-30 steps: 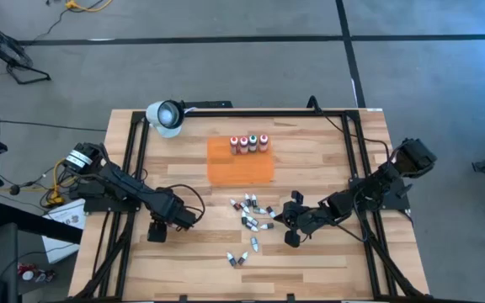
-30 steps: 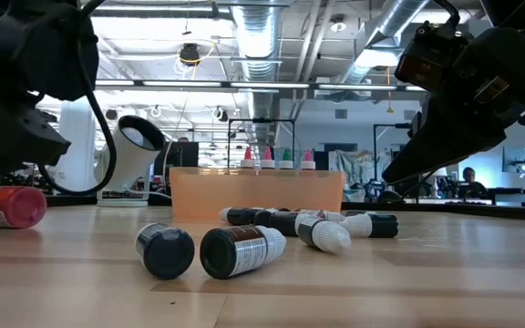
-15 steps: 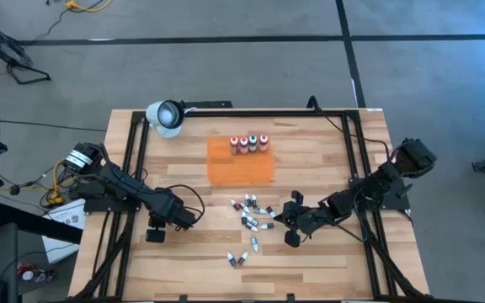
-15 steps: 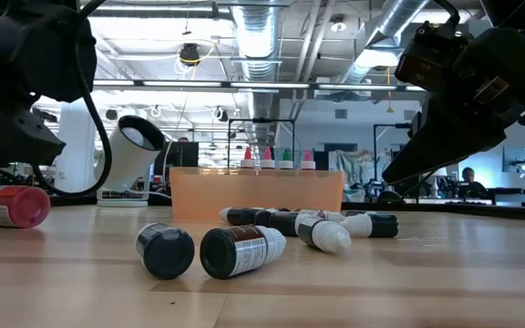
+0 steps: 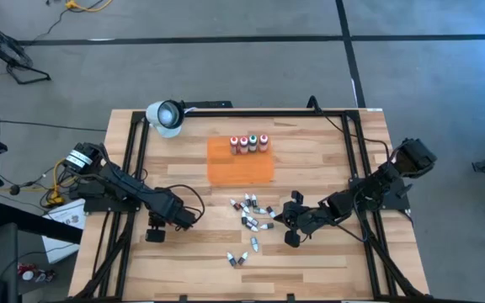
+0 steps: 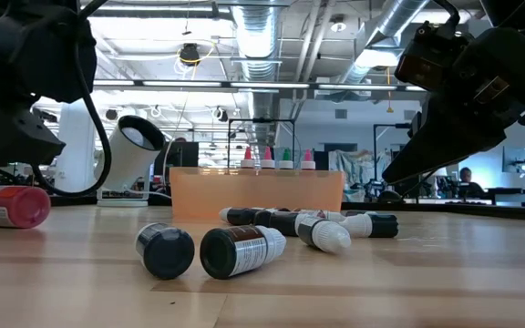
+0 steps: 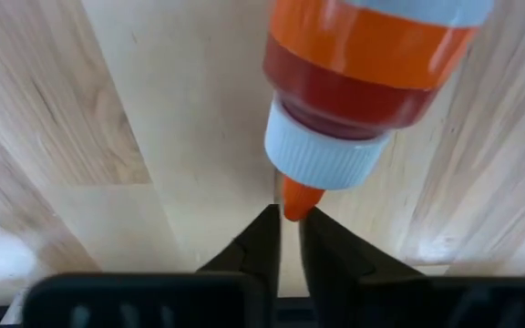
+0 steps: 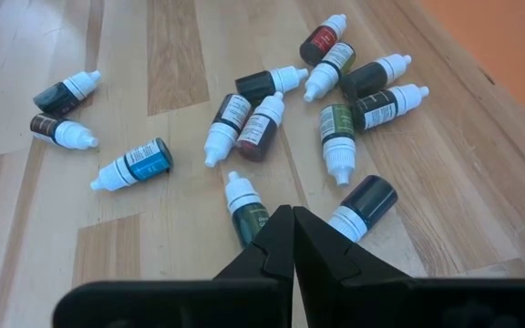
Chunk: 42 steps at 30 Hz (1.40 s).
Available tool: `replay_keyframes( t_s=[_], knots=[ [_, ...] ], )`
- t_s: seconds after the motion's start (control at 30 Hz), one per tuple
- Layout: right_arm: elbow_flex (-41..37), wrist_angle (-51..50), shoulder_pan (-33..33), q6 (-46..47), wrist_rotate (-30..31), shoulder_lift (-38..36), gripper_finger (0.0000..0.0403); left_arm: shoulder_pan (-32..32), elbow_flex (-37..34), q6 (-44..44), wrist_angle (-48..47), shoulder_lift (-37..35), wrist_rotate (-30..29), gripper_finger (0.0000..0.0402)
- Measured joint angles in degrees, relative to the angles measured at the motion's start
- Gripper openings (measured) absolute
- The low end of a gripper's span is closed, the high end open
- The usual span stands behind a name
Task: Pick & Place food coloring
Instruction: Put the big orange food coloring bottle into the orange bin
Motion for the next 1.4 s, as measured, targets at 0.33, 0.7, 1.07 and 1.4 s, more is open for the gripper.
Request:
replay_keyframes(
  t_s=[0.33, 0.7, 1.07, 1.4],
  knots=[
    [0.0, 0.0, 0.0, 0.0, 0.0, 0.0, 0.0001, 0.0, 0.0, -0.2, 0.5, 0.0, -0.5, 0.0147],
    [0.0, 0.0, 0.0, 0.0, 0.0, 0.0, 0.0001, 0.0, 0.0, 0.4, 2.2, 0.0, -0.7, 0.0139],
    [0.0, 0.0, 0.0, 0.0, 0.0, 0.0, 0.0001, 0.0, 0.0, 0.5, 2.1, 0.0, -1.6, 0.0053],
    [0.0, 0.0, 0.0, 0.0, 0.0, 0.0, 0.0001, 0.0, 0.3, 0.5, -0.8, 0.0, -1.7, 0.0022]
  ],
)
